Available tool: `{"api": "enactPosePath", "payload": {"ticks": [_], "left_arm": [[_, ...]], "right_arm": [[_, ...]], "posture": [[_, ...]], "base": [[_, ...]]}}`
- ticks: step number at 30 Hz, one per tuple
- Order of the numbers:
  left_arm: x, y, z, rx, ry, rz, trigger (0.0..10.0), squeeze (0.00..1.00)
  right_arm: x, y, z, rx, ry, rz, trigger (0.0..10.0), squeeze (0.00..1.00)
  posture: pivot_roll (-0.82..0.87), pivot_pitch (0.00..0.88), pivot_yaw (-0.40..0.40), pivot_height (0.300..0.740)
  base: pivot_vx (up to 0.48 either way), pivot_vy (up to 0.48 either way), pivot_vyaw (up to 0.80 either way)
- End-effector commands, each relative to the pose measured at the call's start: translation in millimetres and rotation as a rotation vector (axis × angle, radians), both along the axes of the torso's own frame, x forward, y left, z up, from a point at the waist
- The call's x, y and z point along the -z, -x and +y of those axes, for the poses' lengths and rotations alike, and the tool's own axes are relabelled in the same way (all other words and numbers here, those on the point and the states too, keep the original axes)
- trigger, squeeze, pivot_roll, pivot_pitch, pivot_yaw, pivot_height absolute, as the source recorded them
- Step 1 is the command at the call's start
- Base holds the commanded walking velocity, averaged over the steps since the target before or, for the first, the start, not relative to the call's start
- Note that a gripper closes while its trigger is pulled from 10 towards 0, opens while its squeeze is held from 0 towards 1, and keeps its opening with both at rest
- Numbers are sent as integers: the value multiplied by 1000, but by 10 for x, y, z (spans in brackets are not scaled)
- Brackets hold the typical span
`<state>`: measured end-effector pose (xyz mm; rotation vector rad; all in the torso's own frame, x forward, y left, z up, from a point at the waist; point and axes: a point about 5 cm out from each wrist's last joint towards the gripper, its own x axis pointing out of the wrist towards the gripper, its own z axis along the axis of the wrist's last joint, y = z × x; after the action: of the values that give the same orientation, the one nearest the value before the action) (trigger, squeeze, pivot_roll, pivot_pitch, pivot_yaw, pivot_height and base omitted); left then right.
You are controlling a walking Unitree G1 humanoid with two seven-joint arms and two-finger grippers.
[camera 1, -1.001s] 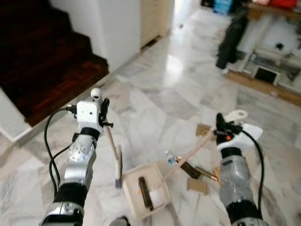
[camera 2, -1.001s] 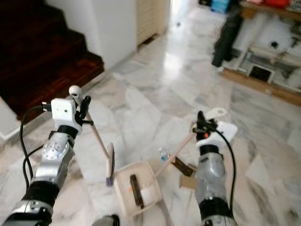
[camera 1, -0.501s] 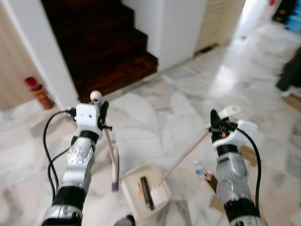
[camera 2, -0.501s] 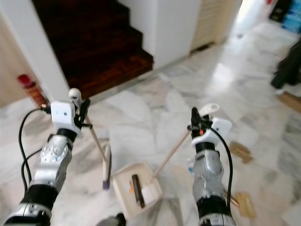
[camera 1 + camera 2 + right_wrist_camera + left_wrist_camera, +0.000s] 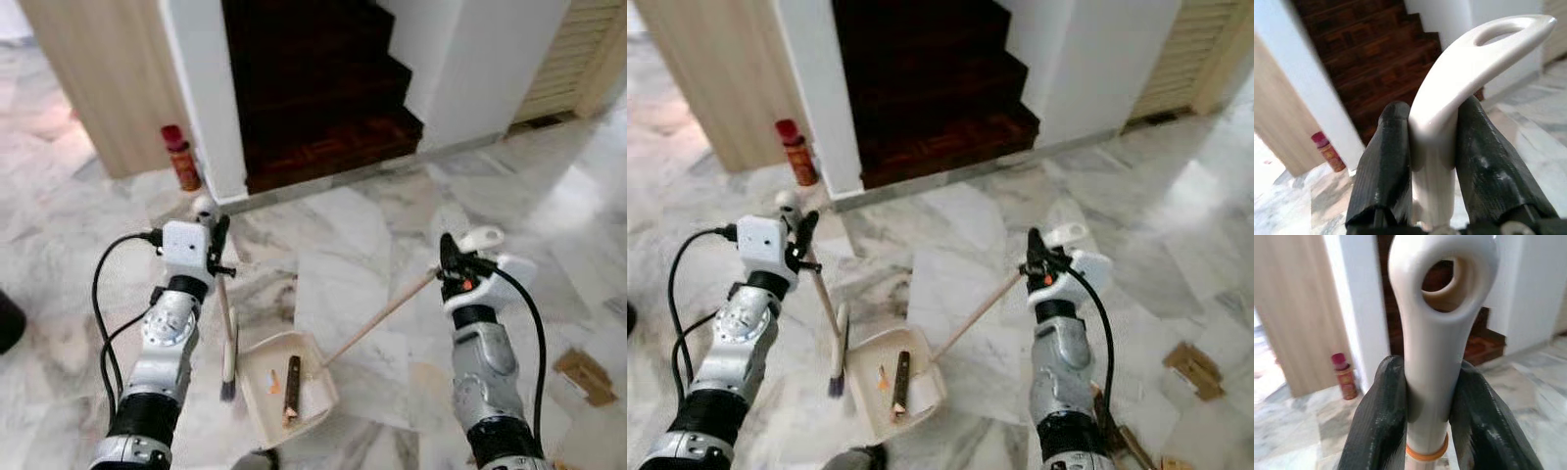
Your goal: Sweep floor
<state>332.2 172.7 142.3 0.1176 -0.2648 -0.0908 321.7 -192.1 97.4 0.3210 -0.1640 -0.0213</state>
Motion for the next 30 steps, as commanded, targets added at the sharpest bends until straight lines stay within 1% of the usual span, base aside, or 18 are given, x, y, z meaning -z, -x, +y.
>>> {"api": "enactPosePath", "payload": {"ticks": [1,9,17,25,30], "left_arm": [[-106,-2,-15,8,-8,-43,10000,0],[-98,17,-22,7,-5,-44,10000,0],[-64,68,-25,6,-2,-38,10000,0],[-70,68,-17,-7,-1,-35,10000,0],[-66,70,-13,-14,10,-25,10000,0]], "right_arm": [[-115,-46,41,-10,-13,-45,10000,0],[-110,-42,31,-5,-20,-39,10000,0],[-118,-48,45,-4,-25,-41,10000,0],[-125,-51,28,10,-36,-41,10000,0],[-108,-36,30,8,-17,-36,10000,0]], "posture": [[166,85,-73,740],[169,78,-76,740],[172,78,-78,740],[169,95,-79,740],[171,106,-78,740]], "base": [[0,0,0],[0,0,0],[0,0,0],[0,0,0],[0,0,0]]}}
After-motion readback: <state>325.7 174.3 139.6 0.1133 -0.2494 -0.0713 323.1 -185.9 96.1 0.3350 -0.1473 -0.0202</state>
